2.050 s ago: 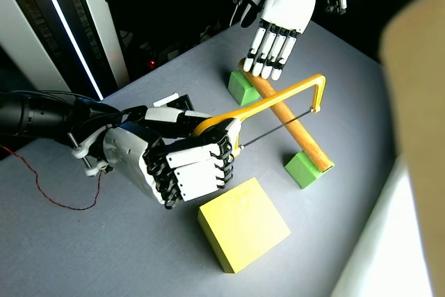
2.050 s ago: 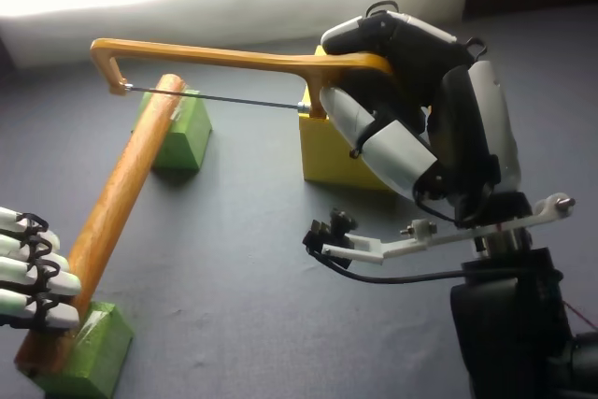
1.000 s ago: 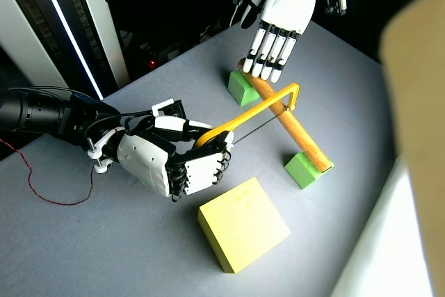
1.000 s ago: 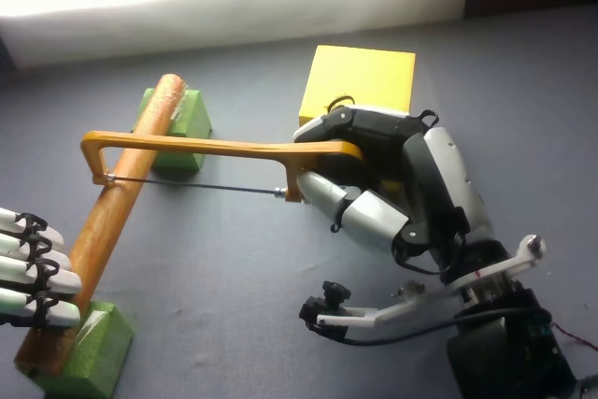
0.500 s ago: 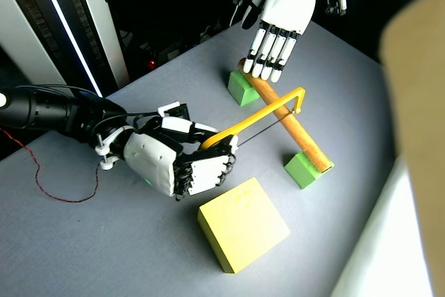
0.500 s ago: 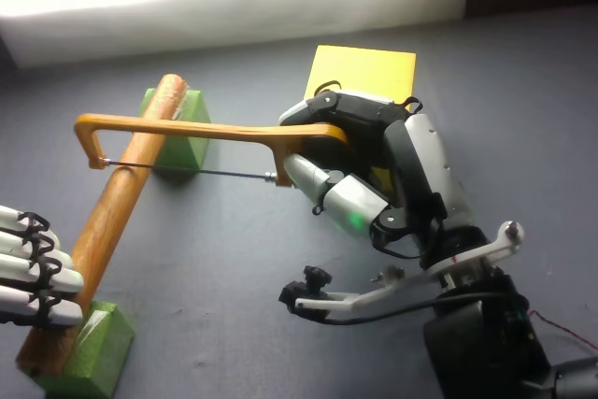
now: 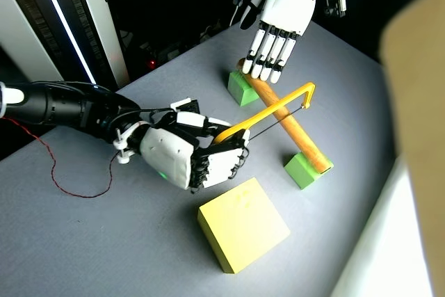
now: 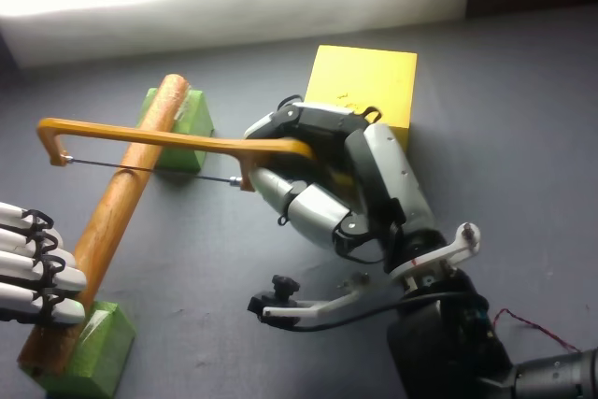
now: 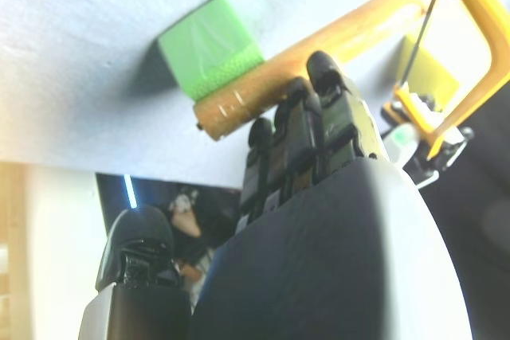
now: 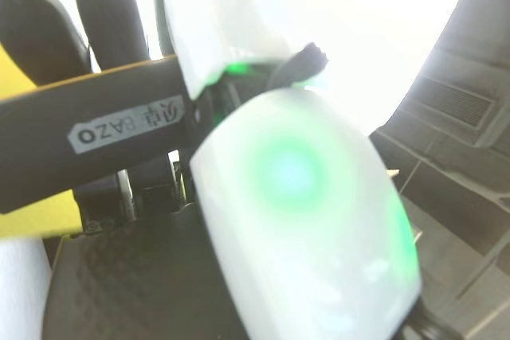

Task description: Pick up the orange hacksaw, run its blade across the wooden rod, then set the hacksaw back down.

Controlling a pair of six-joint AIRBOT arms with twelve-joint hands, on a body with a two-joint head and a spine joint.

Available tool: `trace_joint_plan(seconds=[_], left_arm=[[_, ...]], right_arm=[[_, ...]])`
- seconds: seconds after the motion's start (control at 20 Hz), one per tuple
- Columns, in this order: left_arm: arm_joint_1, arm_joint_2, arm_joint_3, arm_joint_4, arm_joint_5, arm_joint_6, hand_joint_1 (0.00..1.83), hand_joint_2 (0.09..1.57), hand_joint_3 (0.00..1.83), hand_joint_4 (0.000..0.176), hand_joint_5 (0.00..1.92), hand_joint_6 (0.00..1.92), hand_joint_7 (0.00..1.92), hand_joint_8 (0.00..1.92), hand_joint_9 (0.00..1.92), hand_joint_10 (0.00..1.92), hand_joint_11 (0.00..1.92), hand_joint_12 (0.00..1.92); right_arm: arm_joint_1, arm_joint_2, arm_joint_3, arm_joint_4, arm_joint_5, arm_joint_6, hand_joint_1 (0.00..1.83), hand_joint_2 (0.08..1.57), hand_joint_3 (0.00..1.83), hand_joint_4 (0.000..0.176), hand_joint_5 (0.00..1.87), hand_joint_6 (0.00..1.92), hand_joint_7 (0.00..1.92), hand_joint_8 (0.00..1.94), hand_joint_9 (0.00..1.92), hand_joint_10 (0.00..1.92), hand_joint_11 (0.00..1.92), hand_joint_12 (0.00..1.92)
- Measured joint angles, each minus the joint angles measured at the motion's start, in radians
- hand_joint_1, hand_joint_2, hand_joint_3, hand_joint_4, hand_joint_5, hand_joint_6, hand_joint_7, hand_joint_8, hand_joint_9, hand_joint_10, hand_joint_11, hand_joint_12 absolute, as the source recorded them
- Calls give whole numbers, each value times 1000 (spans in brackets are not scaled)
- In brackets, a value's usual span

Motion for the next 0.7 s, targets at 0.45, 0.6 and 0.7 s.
trace_joint_plan(seconds=[0.45, 0.6, 0.7], left_arm=[[-1, -13, 8, -7, -1, 0, 133, 1258, 0, 0, 137, 6, 109, 4, 118, 2, 0, 411], [-1, -17, 15, -7, -5, 0, 125, 1255, 0, 0, 146, 6, 117, 3, 132, 4, 0, 444], [-1, -25, 25, -7, -12, 0, 115, 1260, 1, 0, 142, 2, 119, 2, 138, 4, 0, 454]], right_arm=[[53, -75, 87, 2, -63, -3, 1264, 1088, 1, 0, 981, 855, 1106, 971, 1105, 953, 992, 1352], [73, -102, 116, 2, -71, -2, 1267, 1072, 0, 0, 1023, 797, 1137, 908, 1130, 869, 979, 1349], [87, -117, 135, 2, -77, 2, 1360, 1094, 0, 0, 940, 855, 1047, 903, 1023, 1157, 949, 1380]])
